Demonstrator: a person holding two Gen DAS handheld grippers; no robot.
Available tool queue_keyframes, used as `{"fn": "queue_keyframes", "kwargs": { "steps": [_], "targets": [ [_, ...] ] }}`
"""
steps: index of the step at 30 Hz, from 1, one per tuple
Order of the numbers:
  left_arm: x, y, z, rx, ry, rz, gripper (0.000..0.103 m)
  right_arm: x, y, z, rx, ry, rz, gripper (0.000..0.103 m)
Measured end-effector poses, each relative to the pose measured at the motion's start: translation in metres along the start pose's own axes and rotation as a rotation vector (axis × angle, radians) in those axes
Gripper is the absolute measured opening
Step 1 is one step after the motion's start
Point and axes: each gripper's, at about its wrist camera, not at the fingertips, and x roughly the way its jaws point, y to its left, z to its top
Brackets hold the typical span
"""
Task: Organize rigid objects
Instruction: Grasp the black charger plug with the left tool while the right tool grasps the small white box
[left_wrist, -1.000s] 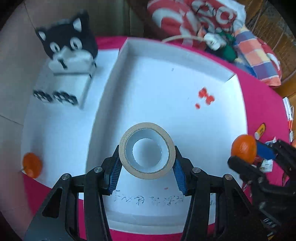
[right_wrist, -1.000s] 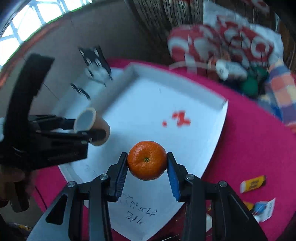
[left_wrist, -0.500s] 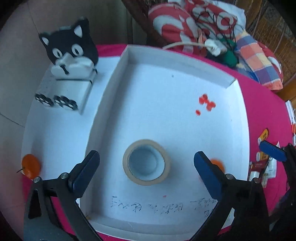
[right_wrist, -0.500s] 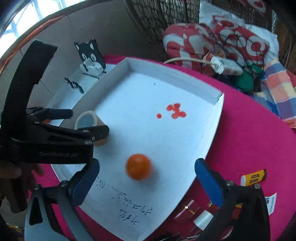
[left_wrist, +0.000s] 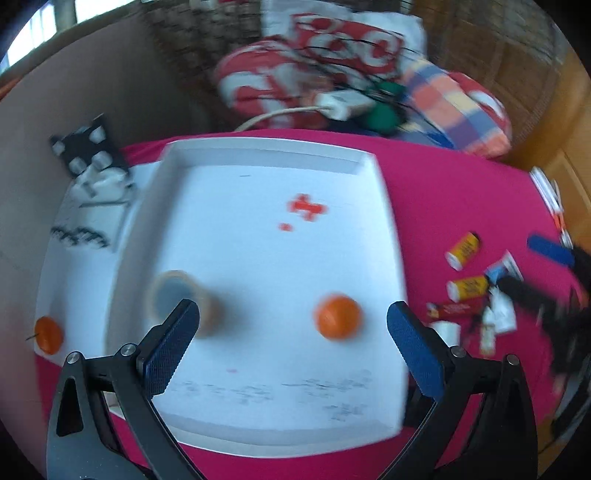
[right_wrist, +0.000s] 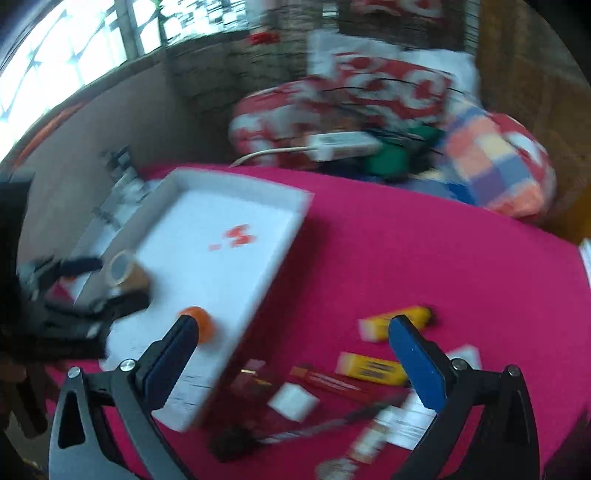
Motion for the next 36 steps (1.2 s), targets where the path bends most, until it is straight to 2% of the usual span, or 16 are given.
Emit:
{"fn": "queue_keyframes", "kwargs": {
  "steps": [6, 9, 11, 13, 16, 24, 30, 32, 34, 36],
  "targets": [
    [-0.007, -0.062, -0.018, 0.128, 0.055, -0.174, 0.102, -0.029, -0.074, -0.019, 0.137, -0.021, -0.056, 0.103],
    [-0.004, -0.083, -0.034, 0.159, 0.11, -0.227, 0.102, -0.037, -0.099, -0.032, 0.181, -0.013, -0.059, 0.103],
    [0.0, -0.092, -0.045, 0.17, 0.135, -0.228, 0.095, -0.041, -0.109, -0.04, 0.194, -0.004, -0.056, 0.103],
    [0.004, -0.098, -0.056, 0.166, 0.157, -0.24, 0.074, -0.04, -0.117, -0.044, 0.198, 0.014, -0.052, 0.103],
    [0.009, -0.112, -0.071, 0.163, 0.175, -0.267, 0.074, -0.041, -0.125, -0.05, 0.187, 0.023, -0.047, 0.103],
    [0.035, -0.126, -0.081, 0.112, 0.206, -0.191, 0.074, -0.049, -0.143, -0.06, 0.149, 0.029, -0.025, 0.103],
    [0.06, -0.141, -0.083, 0.17, 0.251, -0.08, 0.074, -0.055, -0.16, -0.07, 0.159, 0.037, -0.026, 0.103],
    [0.067, -0.147, -0.089, 0.184, 0.282, -0.033, 0.06, -0.056, -0.165, -0.072, 0.16, 0.04, -0.03, 0.103],
    [0.064, -0.152, -0.092, 0.188, 0.264, -0.012, 0.047, -0.057, -0.169, -0.073, 0.159, 0.036, -0.029, 0.103],
    [0.063, -0.152, -0.093, 0.164, 0.265, -0.007, 0.042, -0.055, -0.17, -0.073, 0.155, 0.035, -0.02, 0.103]
  ]
}}
